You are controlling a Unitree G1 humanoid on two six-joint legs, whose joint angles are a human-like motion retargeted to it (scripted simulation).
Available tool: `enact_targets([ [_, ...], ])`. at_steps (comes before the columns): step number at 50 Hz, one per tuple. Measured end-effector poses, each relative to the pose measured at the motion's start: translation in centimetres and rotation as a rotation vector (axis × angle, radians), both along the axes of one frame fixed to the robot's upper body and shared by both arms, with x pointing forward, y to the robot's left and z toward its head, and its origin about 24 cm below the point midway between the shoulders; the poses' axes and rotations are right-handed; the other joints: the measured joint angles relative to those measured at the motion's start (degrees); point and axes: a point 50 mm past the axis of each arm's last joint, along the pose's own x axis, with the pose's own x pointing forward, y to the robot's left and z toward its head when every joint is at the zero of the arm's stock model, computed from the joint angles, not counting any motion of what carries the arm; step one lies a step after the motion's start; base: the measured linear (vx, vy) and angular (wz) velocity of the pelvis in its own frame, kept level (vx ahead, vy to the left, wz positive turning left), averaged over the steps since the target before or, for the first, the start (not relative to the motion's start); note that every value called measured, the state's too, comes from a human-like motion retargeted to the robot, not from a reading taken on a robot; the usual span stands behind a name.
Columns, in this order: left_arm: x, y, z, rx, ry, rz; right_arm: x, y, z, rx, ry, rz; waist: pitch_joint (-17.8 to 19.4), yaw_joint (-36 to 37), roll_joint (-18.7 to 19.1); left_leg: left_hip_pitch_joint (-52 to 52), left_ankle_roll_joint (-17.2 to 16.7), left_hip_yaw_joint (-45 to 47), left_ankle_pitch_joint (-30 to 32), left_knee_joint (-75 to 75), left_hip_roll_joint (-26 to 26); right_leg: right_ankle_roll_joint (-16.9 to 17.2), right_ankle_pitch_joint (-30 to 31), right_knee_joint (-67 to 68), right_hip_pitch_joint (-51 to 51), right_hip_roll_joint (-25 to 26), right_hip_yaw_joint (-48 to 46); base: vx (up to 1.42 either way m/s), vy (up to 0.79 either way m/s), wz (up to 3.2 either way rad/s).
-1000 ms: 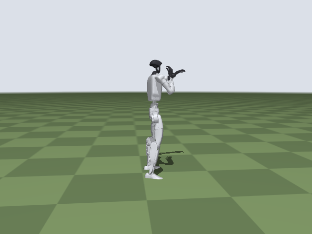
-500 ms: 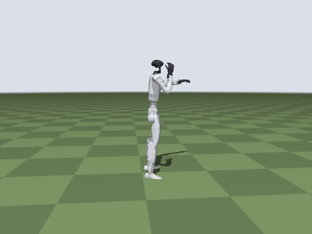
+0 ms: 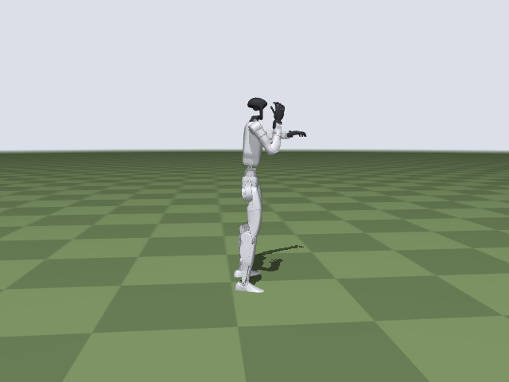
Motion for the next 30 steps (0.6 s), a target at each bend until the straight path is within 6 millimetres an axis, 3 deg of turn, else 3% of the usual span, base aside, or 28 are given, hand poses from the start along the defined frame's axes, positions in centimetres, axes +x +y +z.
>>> enact_targets([
  [5, 0.0, -0.1, 0.6, -0.023, -0.023, 0.005, 0.4, -0.1, -0.2, -0.046, 0.009, -0.039, -0.1, 0.2, 0.1, -0.1, -0.2, -0.3, 0.0, 0.0, -0.1, 0.0, 0.0, -0.4, 0.2, -0.2, -0.3, 0.0, 0.0, 0.0],
  [10, 1.3, -2.0, 1.6, 0.003, -0.037, -0.079, 0.6, -0.1, -0.4, -0.053, 0.028, -0.035, -0.1, 0.2, 0.2, -0.3, -0.5, -1.1, -0.1, 0.0, -0.4, 0.0, -0.3, -0.3, 0.5, -0.7, -0.9, 0.0, 0.02, 0.08],
  [20, 4.5, -11.4, 4.2, 0.198, -0.059, -0.488, 0.3, -0.1, -0.6, -0.047, 0.022, 0.025, 0.9, -3.0, 0.8, -0.5, -0.3, -3.9, -0.2, 0.5, -0.7, -0.8, -0.3, 6.5, -1.6, -1.9, -3.3, 0.0, 0.05, 0.24],
  [26, 5.3, -17.2, 4.3, 0.33, -0.033, -0.727, 0.2, -0.3, -0.4, -0.032, 0.006, 0.057, 1.9, -5.5, 1.5, -0.6, -0.5, -4.6, 0.2, 0.3, 0.4, -1.5, 1.2, 6.8, -4.4, 0.0, -4.5, 0.0, -0.03, 0.04],
  [30, 5.4, -20.0, 4.1, 0.409, 0.006, -0.855, 0.0, -0.4, -0.1, -0.003, -0.013, 0.083, 2.5, -7.0, 1.1, -0.3, -0.8, -4.6, 0.2, 0.4, 0.4, -0.8, 2.8, 2.8, -5.1, 1.1, -5.2, 0.01, -0.1, 0.02],
])
